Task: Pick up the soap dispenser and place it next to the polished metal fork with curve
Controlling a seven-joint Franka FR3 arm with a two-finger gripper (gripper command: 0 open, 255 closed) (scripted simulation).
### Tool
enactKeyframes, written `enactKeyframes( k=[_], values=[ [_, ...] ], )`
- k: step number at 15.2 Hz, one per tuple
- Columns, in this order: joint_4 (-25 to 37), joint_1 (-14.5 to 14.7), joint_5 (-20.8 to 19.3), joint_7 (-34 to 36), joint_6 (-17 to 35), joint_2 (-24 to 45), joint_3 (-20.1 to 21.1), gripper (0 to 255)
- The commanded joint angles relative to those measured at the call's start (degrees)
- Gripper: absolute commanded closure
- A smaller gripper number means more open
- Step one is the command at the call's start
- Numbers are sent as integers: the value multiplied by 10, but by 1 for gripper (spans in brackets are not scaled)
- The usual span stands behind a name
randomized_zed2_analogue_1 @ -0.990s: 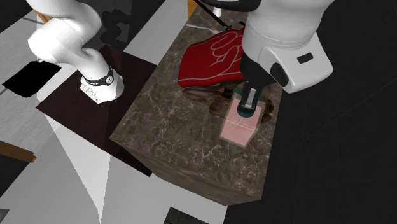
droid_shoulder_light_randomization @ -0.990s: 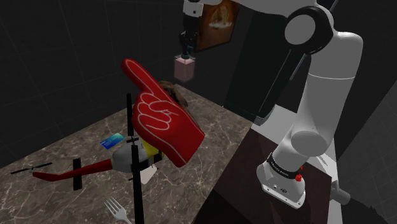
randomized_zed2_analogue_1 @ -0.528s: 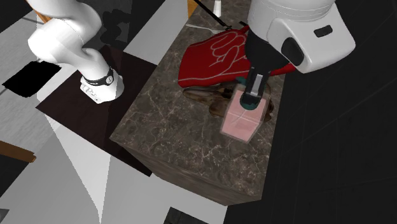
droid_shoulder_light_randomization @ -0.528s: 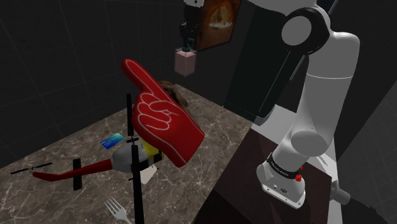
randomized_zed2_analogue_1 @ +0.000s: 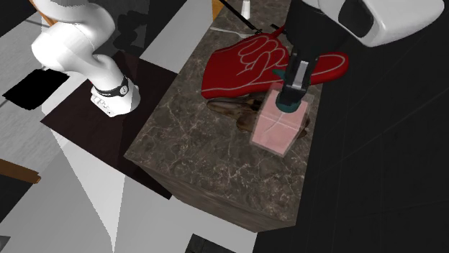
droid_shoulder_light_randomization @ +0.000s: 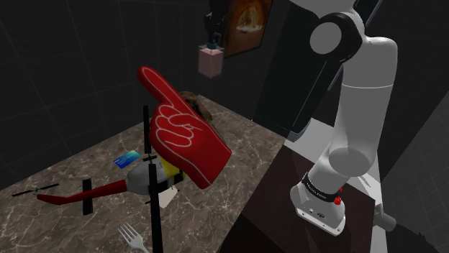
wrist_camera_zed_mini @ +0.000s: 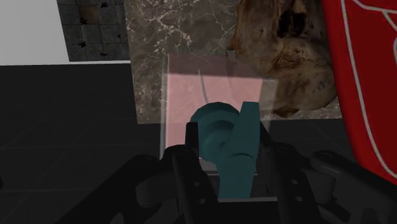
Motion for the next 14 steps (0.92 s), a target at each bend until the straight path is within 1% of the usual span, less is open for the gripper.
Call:
enactKeyframes(
  k=[1,4,5,7,9,11,14],
  values=[
    [35,-2,1,0,-24,12,0,255],
    [102,-5,3,1,-64,38,0,255],
    [112,-6,4,1,-70,42,0,255],
    [5,13,-3,17,-31,-27,3,255],
    [-73,28,-7,34,-6,-80,9,255],
    [-136,42,-11,53,13,-125,16,255],
    [-213,60,-14,83,33,-184,29,255]
  ],
)
